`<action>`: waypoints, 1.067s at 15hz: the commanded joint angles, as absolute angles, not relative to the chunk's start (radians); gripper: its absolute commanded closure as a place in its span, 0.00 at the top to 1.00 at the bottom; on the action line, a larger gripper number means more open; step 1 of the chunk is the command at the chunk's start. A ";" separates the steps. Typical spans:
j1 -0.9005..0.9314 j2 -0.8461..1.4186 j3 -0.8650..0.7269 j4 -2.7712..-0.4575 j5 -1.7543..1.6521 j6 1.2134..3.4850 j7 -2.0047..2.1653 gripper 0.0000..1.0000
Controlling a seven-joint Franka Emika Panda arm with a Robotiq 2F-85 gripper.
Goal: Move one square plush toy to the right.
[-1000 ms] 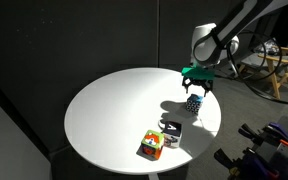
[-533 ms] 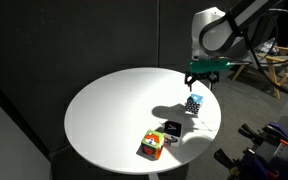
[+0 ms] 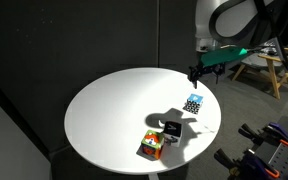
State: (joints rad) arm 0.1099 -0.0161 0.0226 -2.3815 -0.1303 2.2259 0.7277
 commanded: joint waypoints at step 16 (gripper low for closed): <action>0.101 -0.483 0.085 -2.559 0.080 2.022 0.296 1.00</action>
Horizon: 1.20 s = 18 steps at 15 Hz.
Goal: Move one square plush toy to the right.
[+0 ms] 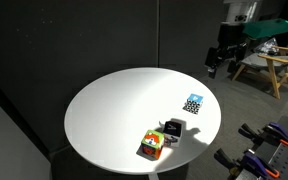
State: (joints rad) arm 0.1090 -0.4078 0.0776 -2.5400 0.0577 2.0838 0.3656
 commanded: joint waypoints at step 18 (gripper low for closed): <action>0.089 -0.550 0.100 -2.548 0.066 1.952 0.221 1.00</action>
